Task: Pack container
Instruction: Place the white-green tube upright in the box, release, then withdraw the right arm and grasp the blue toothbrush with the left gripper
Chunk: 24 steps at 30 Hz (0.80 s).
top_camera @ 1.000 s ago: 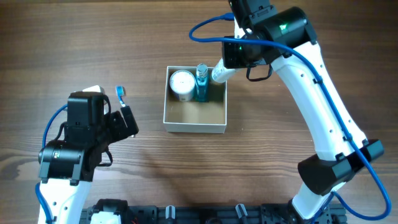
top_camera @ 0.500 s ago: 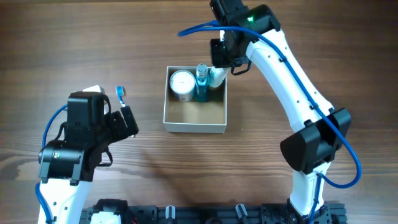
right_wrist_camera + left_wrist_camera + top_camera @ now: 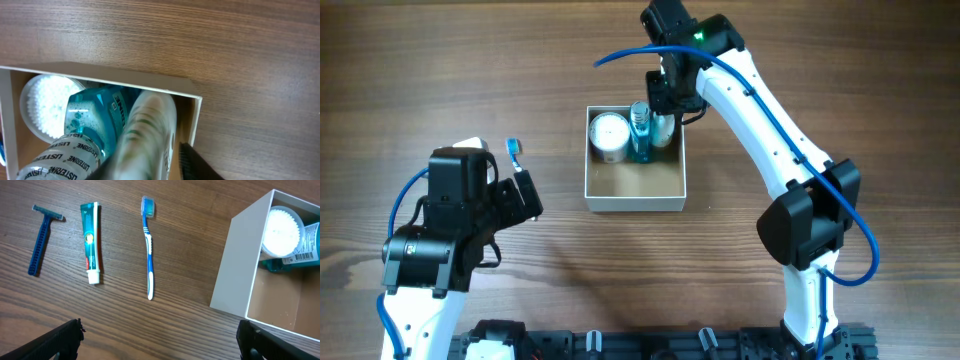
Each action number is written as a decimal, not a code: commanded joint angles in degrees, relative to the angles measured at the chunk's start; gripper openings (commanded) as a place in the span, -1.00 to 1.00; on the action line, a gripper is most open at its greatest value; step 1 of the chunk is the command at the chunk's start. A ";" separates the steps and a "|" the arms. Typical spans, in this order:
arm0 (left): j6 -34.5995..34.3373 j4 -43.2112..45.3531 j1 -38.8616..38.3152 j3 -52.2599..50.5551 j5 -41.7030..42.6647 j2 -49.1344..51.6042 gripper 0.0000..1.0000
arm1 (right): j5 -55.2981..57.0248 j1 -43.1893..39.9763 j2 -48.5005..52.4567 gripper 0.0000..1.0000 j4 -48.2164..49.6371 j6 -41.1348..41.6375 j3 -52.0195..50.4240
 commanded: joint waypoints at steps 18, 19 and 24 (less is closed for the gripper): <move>-0.94 -0.02 -0.22 1.01 -0.92 0.17 0.99 | 13.73 -9.79 -24.00 0.72 0.11 -1.99 2.21; -0.92 -0.02 -0.22 1.01 -0.92 0.17 1.00 | 5.49 -15.87 -23.74 0.72 -0.59 -1.07 1.22; -0.94 0.02 -0.22 1.01 -0.92 0.17 1.00 | 3.93 -22.95 -24.76 0.69 -9.09 -1.90 -2.54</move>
